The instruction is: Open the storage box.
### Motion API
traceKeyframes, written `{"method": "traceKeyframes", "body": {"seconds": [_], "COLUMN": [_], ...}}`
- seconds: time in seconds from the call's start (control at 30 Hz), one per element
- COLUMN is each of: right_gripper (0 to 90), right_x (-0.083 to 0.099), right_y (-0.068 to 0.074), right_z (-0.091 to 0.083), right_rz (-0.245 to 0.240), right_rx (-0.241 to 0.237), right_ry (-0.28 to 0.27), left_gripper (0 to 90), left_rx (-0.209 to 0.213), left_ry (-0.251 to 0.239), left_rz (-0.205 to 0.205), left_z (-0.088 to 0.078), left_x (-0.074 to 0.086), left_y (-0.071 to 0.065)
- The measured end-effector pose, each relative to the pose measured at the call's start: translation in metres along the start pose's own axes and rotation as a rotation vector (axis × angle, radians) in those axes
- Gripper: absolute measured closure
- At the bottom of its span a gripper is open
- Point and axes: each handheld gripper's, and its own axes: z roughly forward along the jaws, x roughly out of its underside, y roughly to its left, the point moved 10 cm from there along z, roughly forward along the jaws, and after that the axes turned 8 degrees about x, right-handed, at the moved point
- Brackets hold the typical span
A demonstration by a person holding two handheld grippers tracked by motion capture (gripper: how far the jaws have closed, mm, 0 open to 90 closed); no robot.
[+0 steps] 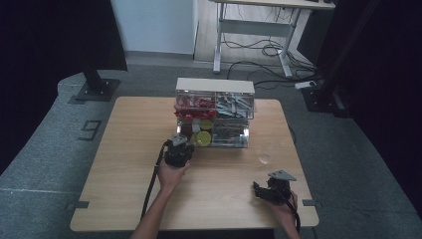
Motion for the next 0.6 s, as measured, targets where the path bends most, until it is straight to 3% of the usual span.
{"method": "traceKeyframes", "body": {"seconds": [0.6], "right_gripper": [18.1], "right_x": [0.0], "right_y": [0.0], "right_z": [0.0], "right_rz": [0.0], "right_rx": [0.0], "right_ry": [0.0], "left_gripper": [90.0], "left_rx": [0.002], "left_ry": [-0.014], "left_rz": [0.004], "left_z": [-0.01], "left_x": [-0.015], "left_y": [-0.001]}}
